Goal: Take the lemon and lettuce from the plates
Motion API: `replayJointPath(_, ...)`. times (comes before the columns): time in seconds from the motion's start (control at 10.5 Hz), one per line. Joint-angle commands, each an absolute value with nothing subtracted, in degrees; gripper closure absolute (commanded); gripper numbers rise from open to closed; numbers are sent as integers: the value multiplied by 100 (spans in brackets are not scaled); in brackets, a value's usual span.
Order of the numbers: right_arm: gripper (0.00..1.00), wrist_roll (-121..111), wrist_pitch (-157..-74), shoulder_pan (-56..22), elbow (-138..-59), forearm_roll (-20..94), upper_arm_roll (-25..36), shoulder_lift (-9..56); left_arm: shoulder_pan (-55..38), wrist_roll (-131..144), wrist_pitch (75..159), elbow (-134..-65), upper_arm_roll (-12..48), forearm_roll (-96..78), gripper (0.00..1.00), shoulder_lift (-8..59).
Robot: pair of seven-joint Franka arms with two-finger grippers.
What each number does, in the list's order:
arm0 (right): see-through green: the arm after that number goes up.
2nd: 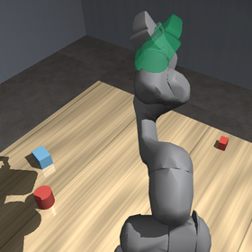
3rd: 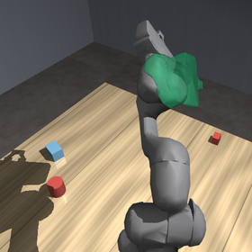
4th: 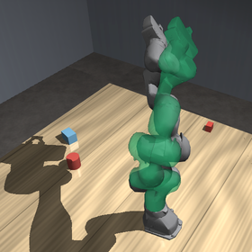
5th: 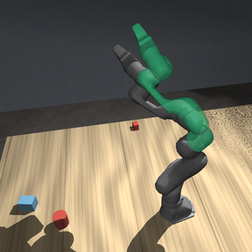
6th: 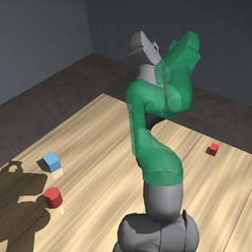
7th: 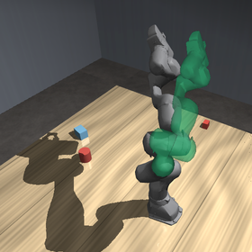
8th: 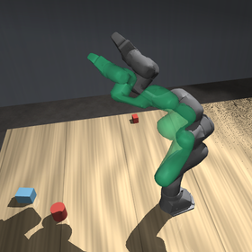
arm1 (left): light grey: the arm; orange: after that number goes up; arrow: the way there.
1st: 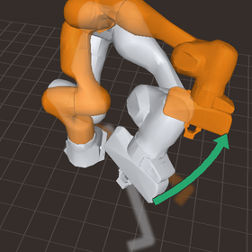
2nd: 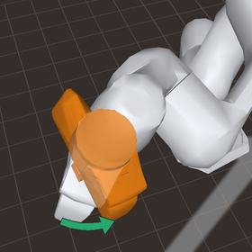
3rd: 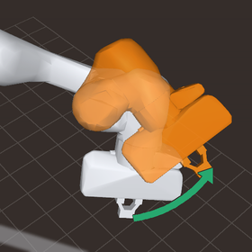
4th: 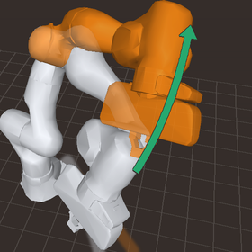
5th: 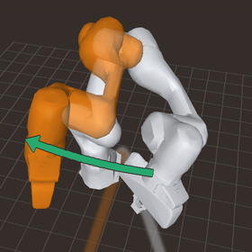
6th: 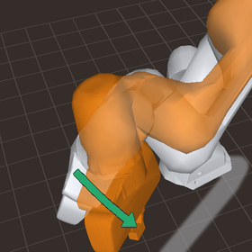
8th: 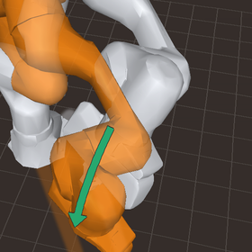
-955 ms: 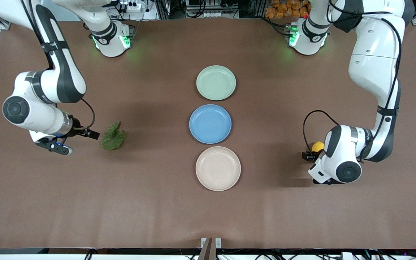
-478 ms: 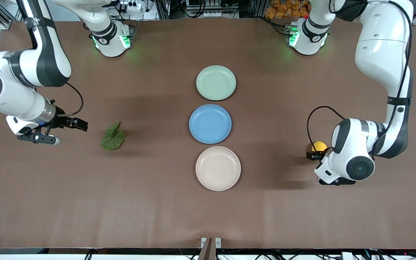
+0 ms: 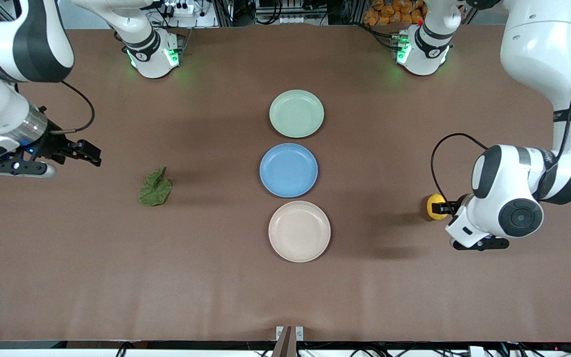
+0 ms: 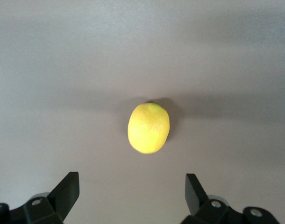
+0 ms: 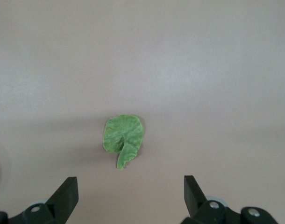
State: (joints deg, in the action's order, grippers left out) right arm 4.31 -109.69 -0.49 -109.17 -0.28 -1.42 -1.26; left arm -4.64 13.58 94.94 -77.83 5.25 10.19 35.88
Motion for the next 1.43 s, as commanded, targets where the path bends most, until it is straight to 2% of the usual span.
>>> replayJointPath(0.0,0,-104,-10470,184,-10399,-44,-220,-158,-396,1248,9264,-7866,571,775,0,3297)
replayJointPath(0.38,0,-394,-9635,185,-9608,-9,-106,-149,-211,1196,9176,-7971,554,414,0,2824)
replayJointPath(0.76,0,-466,-8949,176,-8940,158,-105,-167,-123,686,9281,-9016,501,167,0,1777)
replayJointPath(1.05,0,-501,-8956,281,-8807,150,-123,-158,-123,686,9815,-9973,492,150,0,821)
replayJointPath(1.34,0,-1107,-8912,316,-8789,149,-88,-149,0,712,9853,-10327,492,149,0,125)
